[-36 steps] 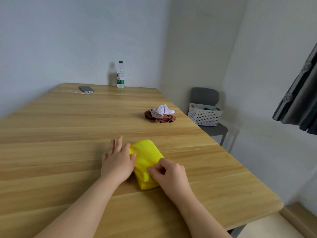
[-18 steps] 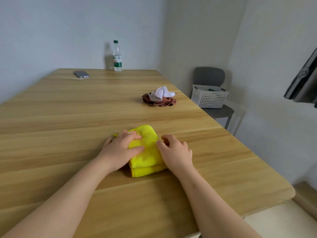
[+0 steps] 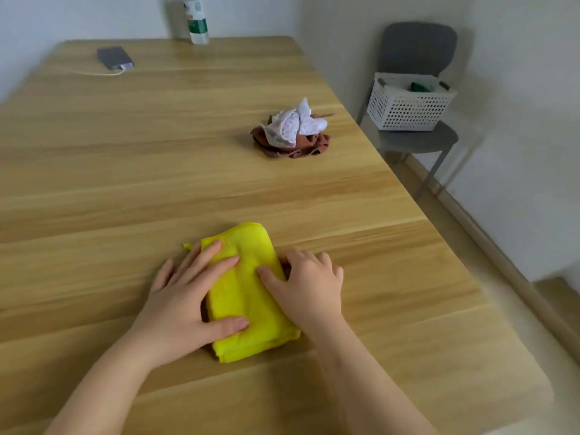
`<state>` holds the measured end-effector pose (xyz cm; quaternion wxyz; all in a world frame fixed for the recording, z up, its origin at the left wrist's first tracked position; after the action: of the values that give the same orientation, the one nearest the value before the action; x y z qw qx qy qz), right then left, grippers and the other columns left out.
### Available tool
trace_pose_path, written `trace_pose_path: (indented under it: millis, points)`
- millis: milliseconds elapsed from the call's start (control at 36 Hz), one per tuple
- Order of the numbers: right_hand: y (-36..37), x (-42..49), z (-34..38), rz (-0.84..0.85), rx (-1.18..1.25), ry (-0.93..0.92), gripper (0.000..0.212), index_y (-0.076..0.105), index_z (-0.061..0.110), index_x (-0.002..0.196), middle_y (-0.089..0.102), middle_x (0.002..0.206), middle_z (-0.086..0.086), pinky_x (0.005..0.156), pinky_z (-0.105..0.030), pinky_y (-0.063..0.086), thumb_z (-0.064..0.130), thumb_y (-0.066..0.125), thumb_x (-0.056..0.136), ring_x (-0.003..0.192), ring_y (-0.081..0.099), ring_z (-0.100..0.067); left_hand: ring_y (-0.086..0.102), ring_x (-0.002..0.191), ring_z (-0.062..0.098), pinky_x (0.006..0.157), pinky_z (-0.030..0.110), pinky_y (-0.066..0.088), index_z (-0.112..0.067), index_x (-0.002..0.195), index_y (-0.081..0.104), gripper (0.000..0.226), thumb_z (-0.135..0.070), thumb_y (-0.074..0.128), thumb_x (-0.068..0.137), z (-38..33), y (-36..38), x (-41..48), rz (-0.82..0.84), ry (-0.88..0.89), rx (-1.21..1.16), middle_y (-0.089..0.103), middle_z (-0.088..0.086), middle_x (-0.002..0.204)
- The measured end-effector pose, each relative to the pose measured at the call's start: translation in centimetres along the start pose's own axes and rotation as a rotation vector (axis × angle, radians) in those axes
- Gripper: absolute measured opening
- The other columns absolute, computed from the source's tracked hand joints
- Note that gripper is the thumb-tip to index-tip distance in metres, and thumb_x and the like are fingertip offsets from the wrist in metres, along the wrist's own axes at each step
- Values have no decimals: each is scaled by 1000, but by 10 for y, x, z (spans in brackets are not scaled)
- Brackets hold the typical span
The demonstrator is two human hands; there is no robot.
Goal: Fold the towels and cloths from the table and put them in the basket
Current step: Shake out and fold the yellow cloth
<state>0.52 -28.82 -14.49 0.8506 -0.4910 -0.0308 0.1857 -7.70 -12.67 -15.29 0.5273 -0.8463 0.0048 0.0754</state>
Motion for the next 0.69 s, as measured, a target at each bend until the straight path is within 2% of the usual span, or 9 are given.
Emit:
trace_pose_path:
  millis: [139, 222, 278, 389, 444, 500, 556, 611, 694]
  points:
    - [-12, 4, 10, 115, 2, 93, 35, 57, 26, 115, 58, 117, 6, 81, -31, 23, 49, 51, 88, 113, 41, -21, -20, 134, -4, 112, 32, -13, -57, 129, 3, 105, -102, 5, 34, -1, -6, 1, 81, -43, -5, -25, -34, 139]
    - [-16, 4, 18, 167, 19, 157, 36, 55, 25, 119, 57, 120, 2, 89, -32, 31, 44, 50, 89, 115, 43, -24, -17, 139, 3, 113, 37, -12, -50, 139, 11, 111, -96, 25, 39, -4, -8, 1, 109, -56, -9, -21, -29, 142]
    - [-17, 0, 25, 205, 45, 200, 42, 50, 20, 123, 54, 125, -3, 94, -35, 34, 46, 49, 90, 118, 44, -26, -21, 136, 3, 113, 40, -12, -45, 144, 11, 107, -86, 26, 46, -7, -10, 1, 135, -69, 13, -25, -27, 141]
    - [-19, -15, 35, 333, 232, 303, 57, 39, 10, 132, 50, 130, -10, 94, -34, 39, 45, 56, 89, 121, 48, -29, -26, 130, -1, 114, 44, -12, -44, 146, 6, 111, -82, 23, 43, -10, -18, 2, 239, -57, 62, -32, -26, 137]
    - [-21, -20, 32, 380, 334, 368, 54, 44, 7, 129, 55, 127, -11, 90, -32, 42, 38, 60, 87, 118, 52, -29, -26, 130, -1, 113, 46, -12, -44, 145, 4, 112, -80, 23, 41, -15, -19, 1, 292, -33, 92, -34, -26, 137]
    - [-27, -24, 25, 368, 517, 457, 49, 52, 7, 125, 60, 122, -11, 92, -35, 48, 31, 65, 85, 112, 57, -27, -25, 131, -1, 113, 47, -11, -45, 145, 4, 112, -79, 26, 40, -24, -20, 4, 338, -10, 83, -31, -26, 140]
    - [-37, -27, 13, 333, 786, 588, 44, 55, 8, 124, 63, 116, -12, 91, -41, 51, 22, 67, 84, 105, 60, -26, -21, 136, 1, 115, 44, -6, -49, 141, 8, 108, -76, 33, 39, -35, -20, 13, 368, -3, -13, -20, -25, 148]
    - [-51, -31, -2, 298, 1039, 674, 36, 57, 7, 119, 65, 110, -14, 88, -43, 53, 15, 65, 85, 100, 63, -28, -9, 143, 5, 117, 38, 4, -57, 128, 17, 94, -68, 46, 40, -53, -23, 26, 387, -23, -229, -6, -26, 147]
    - [-78, -35, -30, 260, 1288, 682, 20, 60, 10, 108, 69, 100, -13, 79, -45, 55, 14, 60, 88, 89, 66, -29, 13, 137, -1, 107, 20, 20, -53, 120, 35, 74, -32, 75, 61, -94, -27, 44, 374, -108, -693, 11, -20, 147]
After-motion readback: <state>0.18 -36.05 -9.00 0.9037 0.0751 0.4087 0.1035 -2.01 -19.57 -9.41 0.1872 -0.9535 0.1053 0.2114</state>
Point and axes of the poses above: each hand's wrist, its own x-axis towards the middle knuckle, its own y-axis out of the palm, z = x × y, the point moved 1 cm from there along x, towards the middle knuckle
